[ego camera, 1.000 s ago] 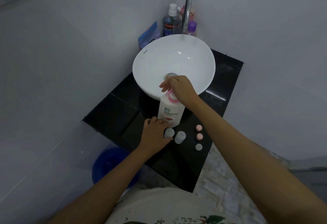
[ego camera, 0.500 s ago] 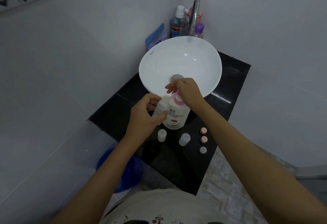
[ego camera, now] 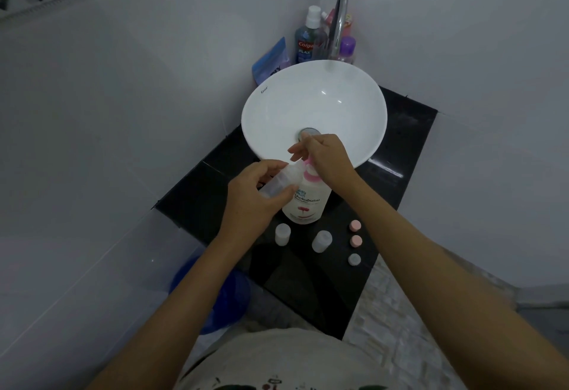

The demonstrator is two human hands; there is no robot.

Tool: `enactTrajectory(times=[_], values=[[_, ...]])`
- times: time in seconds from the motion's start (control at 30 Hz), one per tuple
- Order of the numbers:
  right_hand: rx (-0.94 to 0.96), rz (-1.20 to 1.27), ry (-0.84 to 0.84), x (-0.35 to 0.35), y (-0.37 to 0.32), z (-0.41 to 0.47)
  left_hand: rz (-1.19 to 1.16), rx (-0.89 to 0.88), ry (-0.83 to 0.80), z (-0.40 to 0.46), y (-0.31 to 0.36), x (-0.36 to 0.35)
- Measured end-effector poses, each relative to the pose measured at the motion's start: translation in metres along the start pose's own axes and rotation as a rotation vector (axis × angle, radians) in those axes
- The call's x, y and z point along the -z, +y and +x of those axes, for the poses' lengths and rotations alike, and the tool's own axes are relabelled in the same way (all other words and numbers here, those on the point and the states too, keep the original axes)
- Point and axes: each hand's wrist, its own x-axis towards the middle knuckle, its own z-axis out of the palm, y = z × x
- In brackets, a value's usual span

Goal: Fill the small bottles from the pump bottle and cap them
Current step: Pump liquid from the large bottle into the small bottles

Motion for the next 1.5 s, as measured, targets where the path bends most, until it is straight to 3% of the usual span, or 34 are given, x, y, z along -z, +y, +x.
enactTrajectory(times=[0.37,0.53,0.87,1.0,1.27,1.5], values=[[-0.055,0.057,-0.010,-0.001,0.010,-0.004,-0.128,0.087,-0.032,0.006,-0.010,-0.010],[-0.055,0.022,-0.119,-0.003,0.010,-0.006,-0.165,0.121,-0.034,0.004,-0.016,-0.009],[0.022,0.020,-0.065,0.008,-0.010,-0.005,-0.201,0.062,-0.036,0.014,-0.002,-0.006],[-0.061,0.052,-0.070,0.001,0.005,-0.010,-0.158,0.109,-0.060,0.008,-0.010,-0.010],[-0.057,0.031,-0.189,0.015,-0.016,-0.010,-0.227,0.082,-0.021,0.010,-0.001,-0.004],[-0.045,0.013,-0.060,0.009,-0.010,-0.005,-0.213,0.066,-0.029,0.014,0.000,-0.009]])
